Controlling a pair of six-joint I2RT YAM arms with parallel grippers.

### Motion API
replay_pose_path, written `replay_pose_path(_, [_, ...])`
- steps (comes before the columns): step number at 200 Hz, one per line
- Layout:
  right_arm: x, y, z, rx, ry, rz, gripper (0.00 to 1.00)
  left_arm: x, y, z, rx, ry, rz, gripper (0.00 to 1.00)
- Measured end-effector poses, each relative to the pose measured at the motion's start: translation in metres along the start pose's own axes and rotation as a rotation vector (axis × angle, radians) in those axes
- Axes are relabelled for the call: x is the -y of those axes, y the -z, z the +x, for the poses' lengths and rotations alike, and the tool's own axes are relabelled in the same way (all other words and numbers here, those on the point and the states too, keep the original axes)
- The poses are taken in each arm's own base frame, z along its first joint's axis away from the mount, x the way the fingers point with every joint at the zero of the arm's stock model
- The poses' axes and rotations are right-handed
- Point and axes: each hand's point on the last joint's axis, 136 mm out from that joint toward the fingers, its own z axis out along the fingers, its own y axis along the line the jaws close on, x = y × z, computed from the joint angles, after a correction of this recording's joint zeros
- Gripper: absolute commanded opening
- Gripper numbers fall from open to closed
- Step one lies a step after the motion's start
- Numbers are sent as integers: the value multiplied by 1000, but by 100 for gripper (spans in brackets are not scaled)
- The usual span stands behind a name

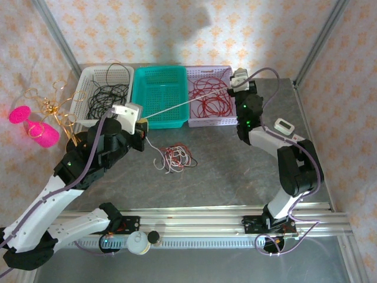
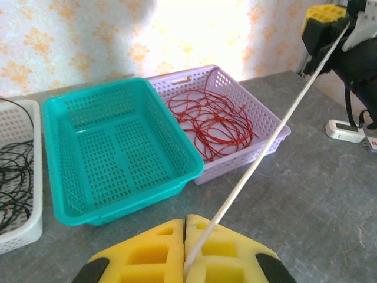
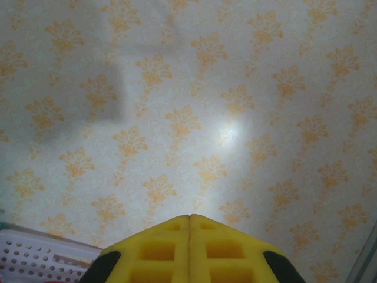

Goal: Untangle the cables

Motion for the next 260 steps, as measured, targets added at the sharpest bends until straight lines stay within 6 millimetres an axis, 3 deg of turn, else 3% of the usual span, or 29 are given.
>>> replay_pose_path(9, [3,1,5,-14,-5,9,34,-5,3,-3,4,-2,-27,0])
replay_pose_path(20, [11,0,15,-42,0,25,51,-13,10,-10,25,3,-58,0])
replay_pose_path(44, [27,0,32,-98,1,52,64,-20,15,-21,61,4,-95,0])
replay_pose_path(68, [28,8,39,-122,-11,55,69,-21,7,-33,93,1,-122,0])
replay_pose_path(104, [27,32,63,-202,-42,55,73,-15,-28,-62,139,-42,-184,0])
replay_pose_path(153, [29,75,100,-316,-97,76,80,-11,-68,-126,253,-77,-278,0])
replay_pose_path(193, [28,101,118,-368,-193,83,82,-42,-86,-189,373,-49,-378,0])
replay_pose_path(232, [32,134,131,-410,-277,101,82,-65,-110,-228,433,-51,-431,0])
replay_pose_path(260, [38,145,124,-396,-346,117,82,-72,-136,-245,449,-72,-448,0])
